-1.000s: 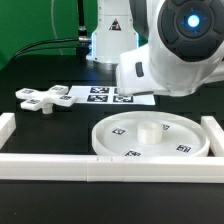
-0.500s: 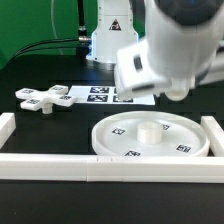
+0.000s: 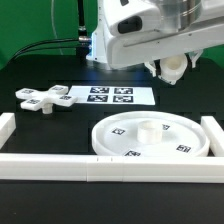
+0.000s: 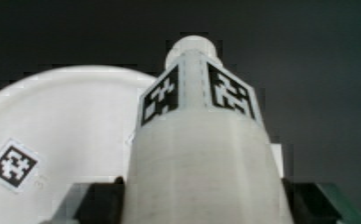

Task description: Assemble round table

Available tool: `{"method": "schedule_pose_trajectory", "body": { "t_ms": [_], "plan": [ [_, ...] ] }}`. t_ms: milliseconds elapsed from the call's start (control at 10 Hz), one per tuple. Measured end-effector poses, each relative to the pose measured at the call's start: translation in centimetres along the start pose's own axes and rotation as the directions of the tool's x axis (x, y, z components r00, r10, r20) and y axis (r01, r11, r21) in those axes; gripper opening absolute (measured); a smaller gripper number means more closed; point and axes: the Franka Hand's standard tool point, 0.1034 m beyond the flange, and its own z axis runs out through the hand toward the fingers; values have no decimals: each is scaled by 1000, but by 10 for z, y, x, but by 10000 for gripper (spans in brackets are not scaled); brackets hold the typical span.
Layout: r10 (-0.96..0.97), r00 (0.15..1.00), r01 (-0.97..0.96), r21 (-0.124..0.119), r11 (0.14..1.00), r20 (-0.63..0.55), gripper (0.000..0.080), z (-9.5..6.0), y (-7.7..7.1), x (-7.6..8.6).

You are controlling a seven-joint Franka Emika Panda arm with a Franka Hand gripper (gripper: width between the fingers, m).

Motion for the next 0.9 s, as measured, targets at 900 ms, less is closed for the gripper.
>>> {"method": "schedule_pose_trajectory", "body": {
  "t_ms": [900],
  "plan": [
    [-172,797,74,-188,979,-580,409,-25,28,40]
  ]
}}
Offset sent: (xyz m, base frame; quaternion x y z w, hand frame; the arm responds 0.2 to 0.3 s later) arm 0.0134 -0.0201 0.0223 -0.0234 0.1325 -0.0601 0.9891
